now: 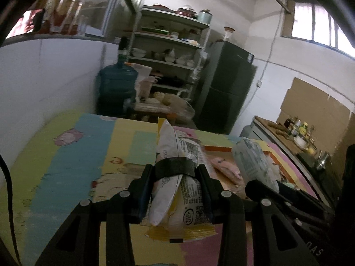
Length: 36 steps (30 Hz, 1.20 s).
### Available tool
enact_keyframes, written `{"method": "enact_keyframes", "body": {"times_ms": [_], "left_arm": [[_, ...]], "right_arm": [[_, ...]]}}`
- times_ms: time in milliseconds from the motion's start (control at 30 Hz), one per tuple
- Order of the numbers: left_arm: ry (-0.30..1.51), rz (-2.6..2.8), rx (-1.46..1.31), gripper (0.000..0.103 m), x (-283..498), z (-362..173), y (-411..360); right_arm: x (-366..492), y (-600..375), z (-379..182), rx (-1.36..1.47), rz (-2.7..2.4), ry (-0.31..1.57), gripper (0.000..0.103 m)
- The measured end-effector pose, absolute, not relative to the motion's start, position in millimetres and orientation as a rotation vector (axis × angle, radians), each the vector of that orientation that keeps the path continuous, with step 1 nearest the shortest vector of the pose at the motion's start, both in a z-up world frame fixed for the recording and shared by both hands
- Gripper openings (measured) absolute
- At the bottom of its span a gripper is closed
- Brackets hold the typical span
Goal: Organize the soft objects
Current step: 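Carry the snack bag with the left tool while the right tool carries the tissue pack to the tray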
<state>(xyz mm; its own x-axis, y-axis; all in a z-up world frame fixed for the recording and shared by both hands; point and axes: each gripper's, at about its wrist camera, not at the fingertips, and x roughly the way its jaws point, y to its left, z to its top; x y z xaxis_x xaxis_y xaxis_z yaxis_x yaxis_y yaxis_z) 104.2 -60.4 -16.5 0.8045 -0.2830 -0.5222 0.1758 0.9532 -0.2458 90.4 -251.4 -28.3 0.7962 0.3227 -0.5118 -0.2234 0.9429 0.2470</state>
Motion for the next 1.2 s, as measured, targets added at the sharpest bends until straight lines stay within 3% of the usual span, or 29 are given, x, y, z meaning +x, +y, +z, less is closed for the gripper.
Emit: {"method": "enact_keyframes", "body": {"times_ms": [567, 1200], "left_arm": [[0.62, -0.392, -0.115, 0.04, 115.6, -21.2, -167.1], [0.675, -0.44, -0.069, 0.04, 145.9, -34.2, -224.3]], "right_arm": [[73.6, -361.8, -36.9, 0.281, 0.129, 0.551, 0.052], [86.3, -436.9, -45.6, 0.344, 0.027, 0.538, 0.052]]}}
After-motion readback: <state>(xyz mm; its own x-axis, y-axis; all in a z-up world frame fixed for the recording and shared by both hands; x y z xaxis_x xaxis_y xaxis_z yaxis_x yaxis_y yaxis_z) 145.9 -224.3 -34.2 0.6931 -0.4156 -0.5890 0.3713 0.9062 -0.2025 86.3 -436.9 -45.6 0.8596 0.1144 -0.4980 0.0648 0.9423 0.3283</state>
